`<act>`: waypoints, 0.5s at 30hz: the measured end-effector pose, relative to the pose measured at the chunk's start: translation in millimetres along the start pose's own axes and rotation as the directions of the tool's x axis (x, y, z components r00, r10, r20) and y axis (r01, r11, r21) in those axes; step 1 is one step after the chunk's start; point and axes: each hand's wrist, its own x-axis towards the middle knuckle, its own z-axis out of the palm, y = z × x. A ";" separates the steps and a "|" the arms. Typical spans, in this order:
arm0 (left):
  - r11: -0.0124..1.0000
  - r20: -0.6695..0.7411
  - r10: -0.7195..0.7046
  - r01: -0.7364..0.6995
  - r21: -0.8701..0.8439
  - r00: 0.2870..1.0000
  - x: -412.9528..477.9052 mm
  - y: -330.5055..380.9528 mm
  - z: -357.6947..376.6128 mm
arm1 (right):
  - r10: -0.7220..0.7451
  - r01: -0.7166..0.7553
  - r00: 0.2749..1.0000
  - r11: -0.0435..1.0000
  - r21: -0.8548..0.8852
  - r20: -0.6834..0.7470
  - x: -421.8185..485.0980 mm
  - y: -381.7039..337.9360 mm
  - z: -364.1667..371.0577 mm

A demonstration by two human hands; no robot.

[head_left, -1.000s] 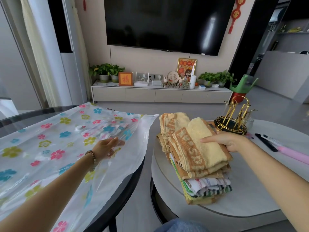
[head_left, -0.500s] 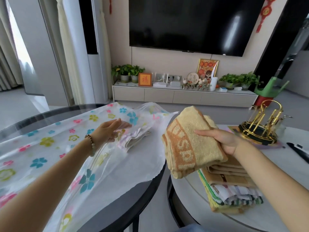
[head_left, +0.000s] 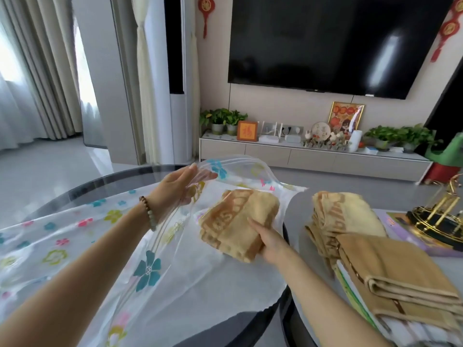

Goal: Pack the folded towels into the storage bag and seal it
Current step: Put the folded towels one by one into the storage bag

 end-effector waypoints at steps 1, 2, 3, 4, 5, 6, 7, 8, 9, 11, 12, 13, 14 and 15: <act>1.000 0.008 -0.006 0.006 0.009 1.000 -0.9 -0.1 -0.5 | -0.012 0.012 0.999 1.000 0.012 -0.033 8.5 9.9 -1.1; 0.999 0.019 -0.012 0.011 0.030 1.000 -1.8 -0.9 -1.2 | -0.025 0.026 0.997 1.000 0.014 -0.070 14.4 19.0 -2.3; 0.998 0.031 -0.017 0.016 0.054 0.999 -2.5 -2.6 -1.3 | -0.036 0.036 0.993 0.999 0.005 -0.114 17.5 27.3 -4.7; 0.997 0.043 -0.024 0.020 0.077 0.999 -3.0 -4.9 -1.3 | -0.059 0.053 0.983 0.998 -0.042 -0.171 17.3 34.7 -8.0; 0.995 0.051 -0.033 0.028 0.095 0.998 -3.4 -7.4 -1.0 | -0.114 0.082 0.969 0.985 -0.149 -0.218 15.4 42.3 -10.9; 0.994 0.057 -0.047 0.040 0.106 0.997 -3.6 -10.0 -0.7 | -0.193 0.109 0.953 0.937 -0.332 -0.234 9.4 47.6 -11.4; 0.992 0.064 -0.061 0.054 0.111 0.996 -3.3 -12.3 -0.5 | -0.302 0.151 0.930 0.834 -0.531 -0.210 5.7 53.9 -12.8; 0.991 0.073 -0.076 0.067 0.115 0.994 -2.9 -13.9 -0.2 | -0.418 0.209 0.898 0.676 -0.707 -0.134 1.4 60.3 -13.8; 0.990 0.086 -0.090 0.079 0.120 0.992 -2.5 -15.1 0.2 | -0.497 0.271 0.867 0.494 -0.826 -0.013 -0.4 65.5 -14.7; 0.986 0.106 -0.114 0.099 0.134 0.988 -2.3 -15.3 1.4 | -0.427 0.296 0.891 0.284 -0.912 0.156 2.9 70.7 -13.6; 0.984 0.112 -0.120 0.104 0.142 0.986 -2.8 -14.5 2.2 | -0.338 0.264 0.925 0.248 -0.932 0.172 8.1 72.3 -13.1; 0.983 0.118 -0.122 0.103 0.151 0.986 -3.1 -14.0 2.5 | -0.258 0.221 0.952 0.220 -0.950 0.162 15.7 73.8 -12.9; 0.983 0.126 -0.118 0.098 0.156 0.985 -2.8 -13.9 2.4 | -0.219 0.191 0.964 0.178 -0.965 0.151 24.0 74.2 -11.2; 0.984 0.133 -0.115 0.094 0.154 0.984 -1.7 -14.0 1.4 | -0.209 0.174 0.967 0.128 -0.976 0.145 33.3 73.7 -7.3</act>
